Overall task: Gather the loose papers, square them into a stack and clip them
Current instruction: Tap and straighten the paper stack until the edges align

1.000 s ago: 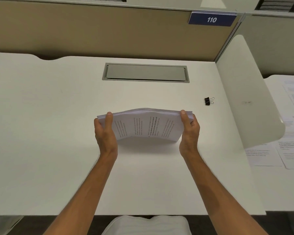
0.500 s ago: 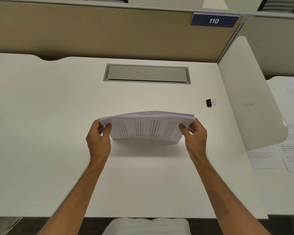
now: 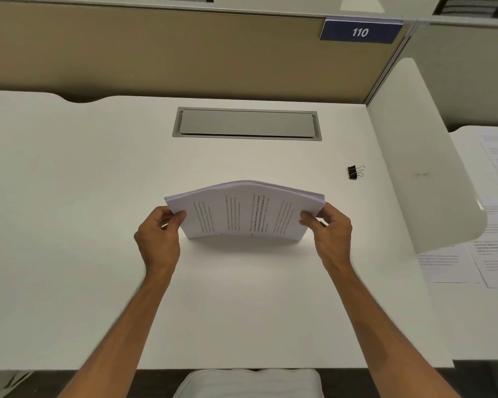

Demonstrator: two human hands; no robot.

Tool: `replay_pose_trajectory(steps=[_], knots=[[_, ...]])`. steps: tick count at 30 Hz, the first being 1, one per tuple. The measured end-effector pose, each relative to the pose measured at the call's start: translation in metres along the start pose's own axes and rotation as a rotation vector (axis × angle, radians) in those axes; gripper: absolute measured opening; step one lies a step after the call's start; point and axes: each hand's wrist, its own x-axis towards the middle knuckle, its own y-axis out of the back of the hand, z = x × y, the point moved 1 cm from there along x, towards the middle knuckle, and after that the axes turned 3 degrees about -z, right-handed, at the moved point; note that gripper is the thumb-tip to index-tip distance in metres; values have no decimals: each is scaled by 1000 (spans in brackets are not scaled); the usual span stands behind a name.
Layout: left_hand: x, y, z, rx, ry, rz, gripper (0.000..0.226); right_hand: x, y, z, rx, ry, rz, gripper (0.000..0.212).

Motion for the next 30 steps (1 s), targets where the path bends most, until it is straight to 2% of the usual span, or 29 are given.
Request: replay_pose_trajectory(steps=[14, 20, 25, 30], knots=[[0, 8, -10, -51, -7, -22, 11, 5, 4, 4, 11, -27, -14, 25], [2, 8, -18, -107, 9, -159, 5, 4, 2, 7, 21, -43, -63, 27], [3, 6, -14, -182, -1, -245, 12, 5, 1, 2, 55, -18, -92, 31], [0, 6, -12, -192, 0, -224, 15, 3, 0, 0, 87, -1, -77, 29]])
